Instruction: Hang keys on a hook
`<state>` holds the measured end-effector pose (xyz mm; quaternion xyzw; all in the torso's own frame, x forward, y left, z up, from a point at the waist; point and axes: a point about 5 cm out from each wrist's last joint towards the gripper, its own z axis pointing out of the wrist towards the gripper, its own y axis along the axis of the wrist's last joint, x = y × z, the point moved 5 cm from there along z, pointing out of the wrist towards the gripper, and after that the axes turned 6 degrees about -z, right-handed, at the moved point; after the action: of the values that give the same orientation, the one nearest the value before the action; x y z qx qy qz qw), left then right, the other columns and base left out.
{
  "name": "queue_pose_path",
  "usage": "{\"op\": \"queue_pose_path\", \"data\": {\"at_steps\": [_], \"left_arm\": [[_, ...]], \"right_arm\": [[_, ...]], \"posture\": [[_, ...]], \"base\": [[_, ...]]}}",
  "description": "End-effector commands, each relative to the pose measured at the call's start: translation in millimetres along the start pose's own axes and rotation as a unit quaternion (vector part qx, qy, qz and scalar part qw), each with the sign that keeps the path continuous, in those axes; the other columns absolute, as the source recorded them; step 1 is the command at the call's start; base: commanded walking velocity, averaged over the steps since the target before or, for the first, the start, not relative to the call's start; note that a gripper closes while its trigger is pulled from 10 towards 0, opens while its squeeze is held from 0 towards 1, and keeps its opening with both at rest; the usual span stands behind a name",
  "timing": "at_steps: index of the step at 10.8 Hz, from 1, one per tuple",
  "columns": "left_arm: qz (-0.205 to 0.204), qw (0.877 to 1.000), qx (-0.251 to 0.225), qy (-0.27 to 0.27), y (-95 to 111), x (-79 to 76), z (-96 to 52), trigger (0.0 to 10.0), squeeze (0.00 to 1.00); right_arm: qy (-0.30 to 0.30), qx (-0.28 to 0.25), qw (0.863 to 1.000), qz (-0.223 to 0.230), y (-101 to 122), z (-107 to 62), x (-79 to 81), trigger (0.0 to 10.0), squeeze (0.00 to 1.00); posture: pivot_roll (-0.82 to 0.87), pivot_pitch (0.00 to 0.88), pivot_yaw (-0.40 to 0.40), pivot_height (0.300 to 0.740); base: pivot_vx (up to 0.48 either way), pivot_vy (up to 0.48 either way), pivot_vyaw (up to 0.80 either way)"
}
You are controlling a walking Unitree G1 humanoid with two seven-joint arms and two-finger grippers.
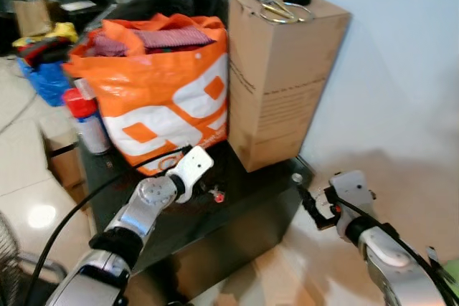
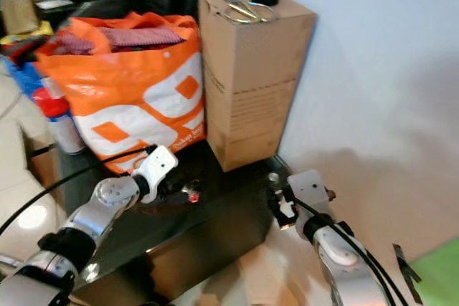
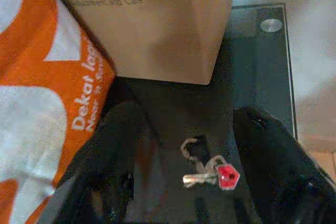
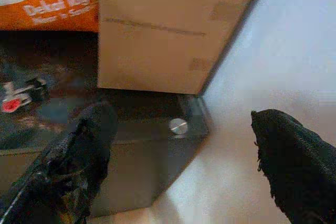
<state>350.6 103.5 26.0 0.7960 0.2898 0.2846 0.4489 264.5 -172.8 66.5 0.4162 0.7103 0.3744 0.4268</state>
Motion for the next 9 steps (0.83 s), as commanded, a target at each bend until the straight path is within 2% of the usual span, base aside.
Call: {"op": "queue_pose_path", "data": {"at_steps": [1,2,3,4,5,7,8,9], "left_arm": [[0.004,1.000,-0.007,0.008,5,3.9,1.3,10.0,0.00],[-0.026,1.000,-0.008,0.011,7,5.1,3.9,10.0,0.00],[-0.048,0.999,-0.003,-0.005,5,-1.2,6.3,10.0,0.00],[-0.050,0.999,0.000,-0.007,4,-2.8,6.9,10.0,0.00],[-0.056,0.998,0.015,-0.003,-3,-3.6,7.1,10.0,1.00],[-0.058,0.998,0.030,0.015,-14,-0.1,2.1,10.0,1.00],[-0.060,0.997,0.038,0.012,-19,-2.2,-1.3,10.0,0.52],[-0.062,0.997,0.040,0.012,-21,-2.5,-1.7,10.0,0.00]], "right_arm": [[-0.010,-0.004,1.000,-0.001,4,-2.4,-5.2,10.0,0.00],[-0.006,-0.003,1.000,-0.002,3,-3.7,-2.8,10.0,0.00],[-0.001,-0.001,1.000,0.003,4,-8.3,0.8,10.0,0.00],[0.003,-0.003,1.000,0.005,6,-10.1,3.4,10.0,0.00],[0.011,-0.001,1.000,0.000,5,-11.2,7.2,10.0,0.00],[0.018,0.003,1.000,-0.001,5,-20.6,13.0,10.0,0.00],[0.034,0.011,0.999,0.000,4,-32.9,22.5,10.0,0.00],[0.044,0.015,0.999,-0.001,3,-37.4,27.6,10.0,0.00]], "posture": [[-0.26,0.000,-0.018,0.732],[-0.26,0.000,-0.028,0.732],[-0.24,0.036,-0.038,0.732],[-0.24,0.056,-0.033,0.732],[-0.24,0.108,-0.027,0.732],[-0.25,0.143,-0.033,0.732],[-0.24,0.156,-0.057,0.732],[-0.24,0.161,-0.050,0.732]], "base": [[0.000,0.000,0.00],[0.000,0.000,0.00],[0.000,0.000,0.00],[0.000,0.000,0.00],[0.000,0.000,0.00],[0.000,0.000,0.00],[0.000,0.000,0.00],[0.000,0.000,0.00]]}}
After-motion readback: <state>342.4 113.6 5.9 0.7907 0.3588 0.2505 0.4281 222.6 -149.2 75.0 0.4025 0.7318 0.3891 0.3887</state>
